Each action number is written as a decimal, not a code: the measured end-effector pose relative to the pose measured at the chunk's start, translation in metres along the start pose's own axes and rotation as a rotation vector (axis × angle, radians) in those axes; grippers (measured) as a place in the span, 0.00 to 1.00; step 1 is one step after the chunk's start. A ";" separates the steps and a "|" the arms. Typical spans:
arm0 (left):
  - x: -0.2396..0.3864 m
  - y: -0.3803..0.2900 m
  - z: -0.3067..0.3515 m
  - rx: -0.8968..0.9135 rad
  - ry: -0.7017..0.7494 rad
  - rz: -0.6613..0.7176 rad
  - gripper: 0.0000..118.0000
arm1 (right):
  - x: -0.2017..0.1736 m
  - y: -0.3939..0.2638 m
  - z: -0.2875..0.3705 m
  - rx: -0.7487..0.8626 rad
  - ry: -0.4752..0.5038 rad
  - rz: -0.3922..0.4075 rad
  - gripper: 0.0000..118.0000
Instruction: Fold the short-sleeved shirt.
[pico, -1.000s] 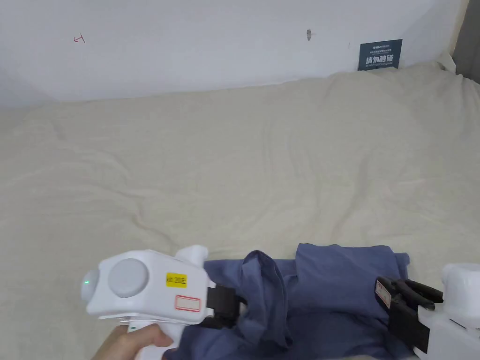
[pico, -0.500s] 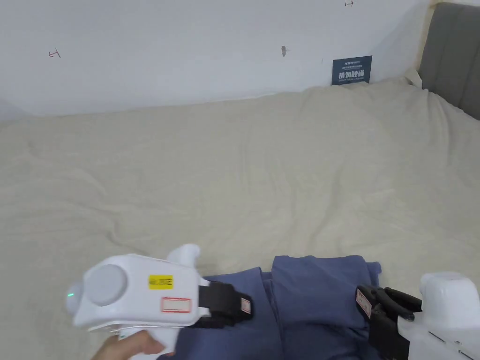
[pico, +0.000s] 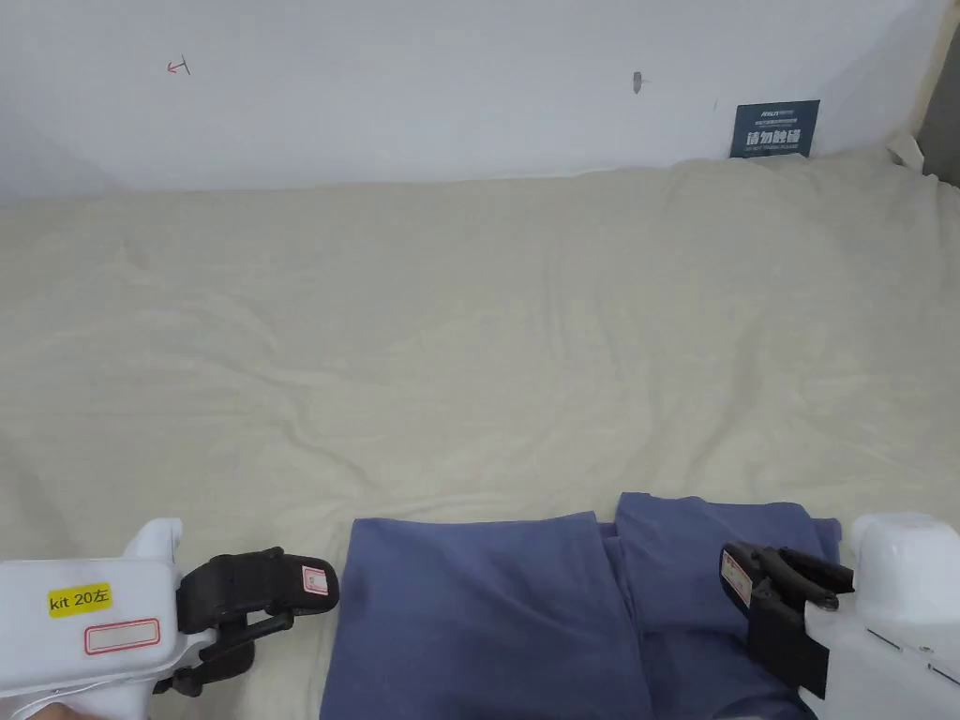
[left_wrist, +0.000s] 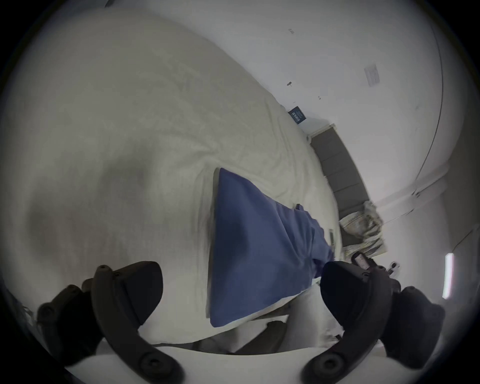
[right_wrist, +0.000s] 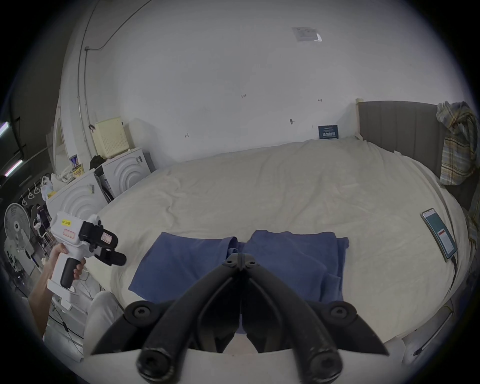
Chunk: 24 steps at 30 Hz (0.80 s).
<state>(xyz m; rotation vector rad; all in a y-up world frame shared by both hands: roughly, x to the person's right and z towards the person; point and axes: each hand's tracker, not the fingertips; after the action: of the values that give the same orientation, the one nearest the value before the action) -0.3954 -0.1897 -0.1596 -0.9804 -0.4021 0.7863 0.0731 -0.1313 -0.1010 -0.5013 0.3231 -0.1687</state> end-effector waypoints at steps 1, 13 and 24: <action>-0.005 0.001 -0.004 -0.009 -0.021 0.039 1.00 | -0.003 0.001 -0.001 -0.001 0.001 0.002 0.00; -0.011 0.033 -0.080 -0.113 -0.296 0.164 1.00 | -0.027 0.009 -0.013 -0.022 -0.003 0.060 0.00; -0.014 0.045 -0.096 -0.245 -0.153 0.037 0.10 | -0.027 0.005 -0.021 -0.047 0.008 0.040 0.00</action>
<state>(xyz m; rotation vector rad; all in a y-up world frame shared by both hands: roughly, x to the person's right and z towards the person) -0.3626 -0.2420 -0.2470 -1.1621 -0.6254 0.8624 0.0413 -0.1297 -0.1137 -0.5400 0.3450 -0.1245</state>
